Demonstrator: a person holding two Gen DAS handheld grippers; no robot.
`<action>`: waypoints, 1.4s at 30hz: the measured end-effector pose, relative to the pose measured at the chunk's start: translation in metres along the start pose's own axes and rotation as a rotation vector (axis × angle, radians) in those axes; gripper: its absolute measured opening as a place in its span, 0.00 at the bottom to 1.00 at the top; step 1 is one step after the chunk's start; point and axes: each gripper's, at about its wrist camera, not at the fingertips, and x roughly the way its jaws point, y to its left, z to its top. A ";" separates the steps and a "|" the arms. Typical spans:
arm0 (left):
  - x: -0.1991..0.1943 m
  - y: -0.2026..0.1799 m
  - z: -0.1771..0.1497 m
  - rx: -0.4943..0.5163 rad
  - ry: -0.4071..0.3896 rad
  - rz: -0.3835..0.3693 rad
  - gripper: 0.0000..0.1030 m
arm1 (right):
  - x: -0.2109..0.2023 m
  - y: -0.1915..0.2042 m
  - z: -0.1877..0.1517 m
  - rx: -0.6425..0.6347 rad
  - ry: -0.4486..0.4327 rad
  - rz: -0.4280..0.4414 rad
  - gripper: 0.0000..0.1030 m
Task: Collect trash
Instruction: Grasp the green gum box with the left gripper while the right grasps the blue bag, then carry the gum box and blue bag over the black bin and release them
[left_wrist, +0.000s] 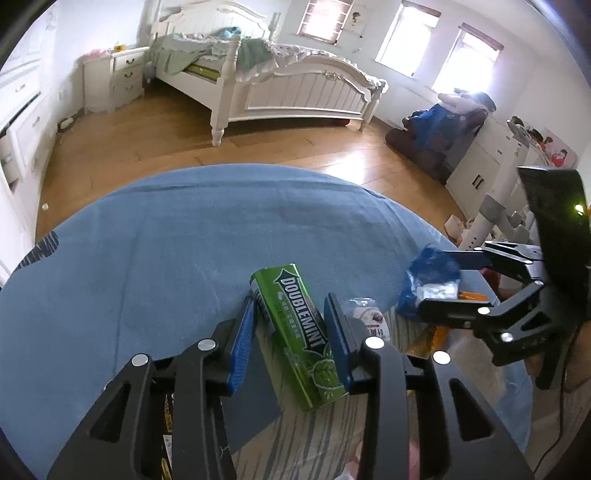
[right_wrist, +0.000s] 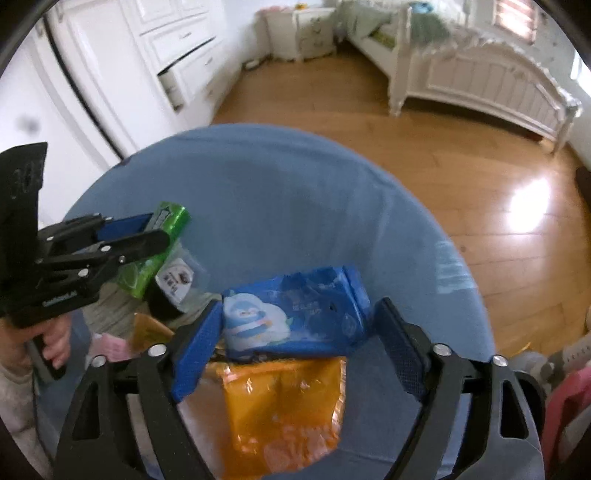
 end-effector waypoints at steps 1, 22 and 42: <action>0.000 0.000 0.000 0.004 0.000 0.004 0.38 | 0.003 0.002 0.000 -0.006 0.011 -0.012 0.79; -0.070 -0.032 0.002 0.037 -0.187 -0.139 0.30 | -0.142 0.004 -0.092 0.181 -0.531 0.059 0.33; -0.074 -0.227 -0.007 0.306 -0.186 -0.416 0.30 | -0.219 -0.089 -0.265 0.490 -0.727 -0.194 0.33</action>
